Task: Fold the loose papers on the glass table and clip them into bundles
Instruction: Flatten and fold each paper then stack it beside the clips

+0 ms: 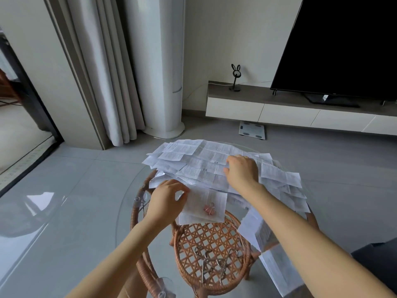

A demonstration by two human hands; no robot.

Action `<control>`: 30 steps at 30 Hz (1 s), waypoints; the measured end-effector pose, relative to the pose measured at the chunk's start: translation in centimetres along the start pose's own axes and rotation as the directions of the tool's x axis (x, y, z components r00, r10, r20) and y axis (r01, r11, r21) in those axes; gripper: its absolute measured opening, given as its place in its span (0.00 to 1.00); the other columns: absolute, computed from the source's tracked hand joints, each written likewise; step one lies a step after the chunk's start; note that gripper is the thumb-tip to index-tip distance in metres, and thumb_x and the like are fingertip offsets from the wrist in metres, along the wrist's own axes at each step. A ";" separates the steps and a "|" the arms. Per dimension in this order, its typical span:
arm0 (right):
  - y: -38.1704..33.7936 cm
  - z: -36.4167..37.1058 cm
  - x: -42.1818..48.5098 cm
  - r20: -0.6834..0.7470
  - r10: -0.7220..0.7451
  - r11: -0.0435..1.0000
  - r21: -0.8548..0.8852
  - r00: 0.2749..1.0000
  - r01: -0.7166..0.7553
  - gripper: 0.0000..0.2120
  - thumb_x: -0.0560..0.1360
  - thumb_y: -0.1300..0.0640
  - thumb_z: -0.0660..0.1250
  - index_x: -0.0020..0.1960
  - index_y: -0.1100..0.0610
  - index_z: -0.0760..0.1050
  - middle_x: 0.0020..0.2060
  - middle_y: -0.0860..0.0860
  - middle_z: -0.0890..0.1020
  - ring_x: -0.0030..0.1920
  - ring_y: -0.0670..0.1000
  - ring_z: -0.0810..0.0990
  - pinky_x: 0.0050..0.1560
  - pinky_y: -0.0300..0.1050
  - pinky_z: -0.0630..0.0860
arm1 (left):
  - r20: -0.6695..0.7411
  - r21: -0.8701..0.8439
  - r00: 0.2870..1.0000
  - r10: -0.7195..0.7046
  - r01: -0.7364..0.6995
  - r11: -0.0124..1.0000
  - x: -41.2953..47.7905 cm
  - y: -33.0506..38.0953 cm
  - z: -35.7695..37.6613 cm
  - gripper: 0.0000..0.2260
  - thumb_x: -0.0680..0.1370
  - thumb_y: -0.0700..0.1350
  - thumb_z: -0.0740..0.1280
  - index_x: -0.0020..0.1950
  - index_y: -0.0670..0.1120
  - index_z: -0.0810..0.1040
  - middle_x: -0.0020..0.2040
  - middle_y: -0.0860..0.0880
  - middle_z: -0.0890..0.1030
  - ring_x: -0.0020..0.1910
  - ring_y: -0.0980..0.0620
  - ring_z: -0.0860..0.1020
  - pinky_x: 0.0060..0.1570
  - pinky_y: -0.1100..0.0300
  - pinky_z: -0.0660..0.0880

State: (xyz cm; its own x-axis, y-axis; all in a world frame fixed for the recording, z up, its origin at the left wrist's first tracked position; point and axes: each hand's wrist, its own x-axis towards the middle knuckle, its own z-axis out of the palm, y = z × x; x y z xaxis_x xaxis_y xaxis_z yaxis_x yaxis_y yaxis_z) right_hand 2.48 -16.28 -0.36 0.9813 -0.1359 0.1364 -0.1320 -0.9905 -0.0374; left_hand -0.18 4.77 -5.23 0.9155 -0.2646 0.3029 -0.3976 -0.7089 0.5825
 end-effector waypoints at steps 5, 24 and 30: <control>0.8 1.6 3.5 0.239 -0.083 0.967 -0.214 0.967 0.135 0.24 0.74 0.61 0.61 0.69 0.55 0.64 0.62 0.53 0.73 0.63 0.55 0.71 0.68 0.51 0.61 | -0.121 -0.048 0.992 -0.017 0.011 0.999 1.2 -0.4 -2.2 0.04 0.74 0.39 0.70 0.45 0.46 0.84 0.47 0.52 0.83 0.46 0.54 0.78 0.45 0.68 0.69; 0.9 1.7 3.6 0.289 -0.116 0.971 -0.168 0.950 0.169 0.10 0.73 0.67 0.59 0.44 0.54 0.74 0.44 0.53 0.79 0.47 0.57 0.76 0.37 0.40 0.65 | 0.067 0.274 0.992 0.111 -0.125 0.954 -0.2 1.6 1.5 0.15 0.69 0.50 0.76 0.53 0.49 0.81 0.44 0.49 0.78 0.43 0.47 0.77 0.38 0.57 0.74; 0.5 0.1 1.8 0.181 -0.019 1.000 0.005 0.983 0.018 0.10 0.77 0.59 0.58 0.42 0.57 0.77 0.38 0.52 0.80 0.38 0.52 0.76 0.38 0.41 0.71 | 0.198 0.337 0.934 -0.296 0.218 0.916 -0.2 1.7 1.8 0.21 0.78 0.56 0.63 0.67 0.46 0.70 0.60 0.45 0.71 0.61 0.46 0.69 0.55 0.58 0.69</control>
State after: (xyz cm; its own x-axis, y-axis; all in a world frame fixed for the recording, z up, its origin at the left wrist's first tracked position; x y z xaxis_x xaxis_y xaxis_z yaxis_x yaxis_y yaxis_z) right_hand 4.20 -17.00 -0.28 0.9928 -0.1117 -0.0442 -0.1135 -0.9927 -0.0399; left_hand -0.92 2.42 -5.60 0.9852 -0.1672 -0.0387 -0.1437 -0.9273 0.3457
